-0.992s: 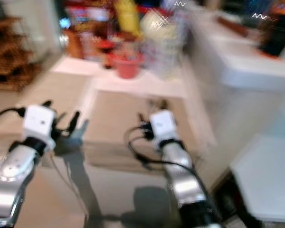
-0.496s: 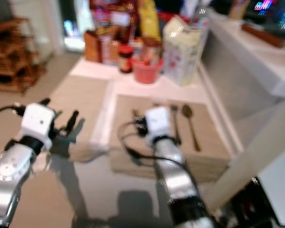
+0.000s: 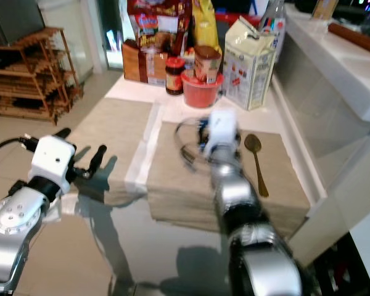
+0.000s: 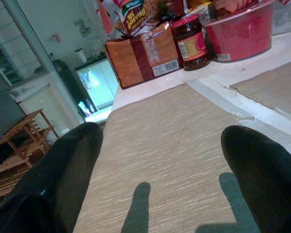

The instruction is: Setting the table

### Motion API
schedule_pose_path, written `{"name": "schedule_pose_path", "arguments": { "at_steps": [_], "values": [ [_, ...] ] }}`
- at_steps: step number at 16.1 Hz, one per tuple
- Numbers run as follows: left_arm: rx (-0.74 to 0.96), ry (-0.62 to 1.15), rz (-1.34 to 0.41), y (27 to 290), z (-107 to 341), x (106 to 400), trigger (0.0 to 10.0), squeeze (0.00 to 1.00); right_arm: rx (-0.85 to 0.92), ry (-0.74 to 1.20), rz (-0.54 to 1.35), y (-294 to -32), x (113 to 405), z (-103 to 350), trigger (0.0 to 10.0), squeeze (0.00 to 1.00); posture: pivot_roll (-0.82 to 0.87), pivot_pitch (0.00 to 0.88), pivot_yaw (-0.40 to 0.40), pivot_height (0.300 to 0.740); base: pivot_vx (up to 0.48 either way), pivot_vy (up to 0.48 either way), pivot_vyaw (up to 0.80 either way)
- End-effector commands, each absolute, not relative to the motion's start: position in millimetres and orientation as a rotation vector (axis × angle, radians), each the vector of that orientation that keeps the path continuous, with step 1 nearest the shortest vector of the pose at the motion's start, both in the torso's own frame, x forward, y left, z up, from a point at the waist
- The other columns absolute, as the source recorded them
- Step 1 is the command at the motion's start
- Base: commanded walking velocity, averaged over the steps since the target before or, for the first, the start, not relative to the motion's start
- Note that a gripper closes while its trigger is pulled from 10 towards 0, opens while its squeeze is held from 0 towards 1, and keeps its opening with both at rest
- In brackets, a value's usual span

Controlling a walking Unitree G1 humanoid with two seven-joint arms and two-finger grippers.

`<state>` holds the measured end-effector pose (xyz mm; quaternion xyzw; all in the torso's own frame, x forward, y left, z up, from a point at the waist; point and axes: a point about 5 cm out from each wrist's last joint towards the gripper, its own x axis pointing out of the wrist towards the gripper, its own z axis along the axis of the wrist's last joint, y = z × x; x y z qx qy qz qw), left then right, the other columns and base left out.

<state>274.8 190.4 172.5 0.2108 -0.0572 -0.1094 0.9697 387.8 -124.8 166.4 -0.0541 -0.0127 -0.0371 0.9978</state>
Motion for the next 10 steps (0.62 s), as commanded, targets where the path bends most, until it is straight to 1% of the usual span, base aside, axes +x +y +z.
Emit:
{"name": "schedule_pose_path", "arguments": {
  "at_steps": [1,4,10],
  "values": [
    [0.444,-0.136,-0.232,189.6,178.1,274.0,10.0,0.00,-0.102,-0.013,-0.091,-125.1,389.8,164.6,10.0,0.00,0.14,0.000,-0.019,0.736,0.000,0.000,0.00],
    [0.451,-0.138,-0.232,190.1,177.8,272.3,10.0,0.00,-0.098,-0.089,-0.074,-117.3,395.9,184.4,10.0,0.00,0.15,0.000,-0.027,0.736,0.000,0.000,0.00],
    [0.450,-0.140,-0.237,187.7,175.5,270.7,10.0,0.00,-0.102,0.018,-0.164,-126.6,396.7,167.6,10.0,0.00,0.14,0.000,-0.041,0.736,0.000,0.000,0.00]
  ]
}}
